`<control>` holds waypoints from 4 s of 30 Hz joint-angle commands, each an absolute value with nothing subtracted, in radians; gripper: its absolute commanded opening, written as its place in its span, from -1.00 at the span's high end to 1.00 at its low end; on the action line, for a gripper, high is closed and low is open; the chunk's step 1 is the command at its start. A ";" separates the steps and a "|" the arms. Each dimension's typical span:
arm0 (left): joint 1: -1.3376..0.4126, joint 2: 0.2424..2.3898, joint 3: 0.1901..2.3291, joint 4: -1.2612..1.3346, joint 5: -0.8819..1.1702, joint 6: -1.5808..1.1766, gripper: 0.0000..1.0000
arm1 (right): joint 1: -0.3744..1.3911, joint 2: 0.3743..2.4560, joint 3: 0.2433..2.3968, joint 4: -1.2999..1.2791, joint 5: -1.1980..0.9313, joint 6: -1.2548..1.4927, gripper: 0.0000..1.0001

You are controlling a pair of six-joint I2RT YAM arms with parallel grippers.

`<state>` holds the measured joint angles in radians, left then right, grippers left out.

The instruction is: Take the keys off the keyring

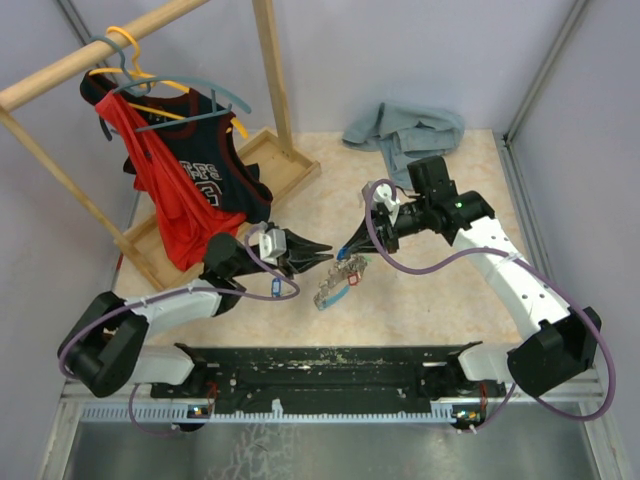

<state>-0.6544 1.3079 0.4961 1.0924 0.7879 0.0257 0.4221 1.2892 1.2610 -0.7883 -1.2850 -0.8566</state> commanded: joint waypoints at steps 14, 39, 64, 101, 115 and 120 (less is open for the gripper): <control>-0.631 1.549 0.545 1.529 0.952 -0.016 0.43 | 0.416 1.244 1.309 -0.795 -1.352 -0.898 1.00; -0.574 1.468 0.479 1.791 1.020 -0.286 0.45 | 0.416 1.244 1.311 -0.795 -1.332 -0.896 1.00; -0.680 1.380 0.525 1.193 0.862 0.065 0.41 | 0.416 1.246 1.311 -0.792 -1.332 -0.890 1.00; -0.681 1.344 0.489 1.192 0.943 0.081 0.30 | 0.416 1.246 1.309 -0.790 -1.343 -0.887 1.00; -0.685 1.371 0.522 1.223 0.942 0.022 0.33 | 0.416 1.247 1.308 -0.790 -1.342 -0.885 1.00; -0.694 1.370 0.530 1.189 0.926 0.025 0.42 | 0.416 1.245 1.310 -0.789 -1.343 -0.884 1.00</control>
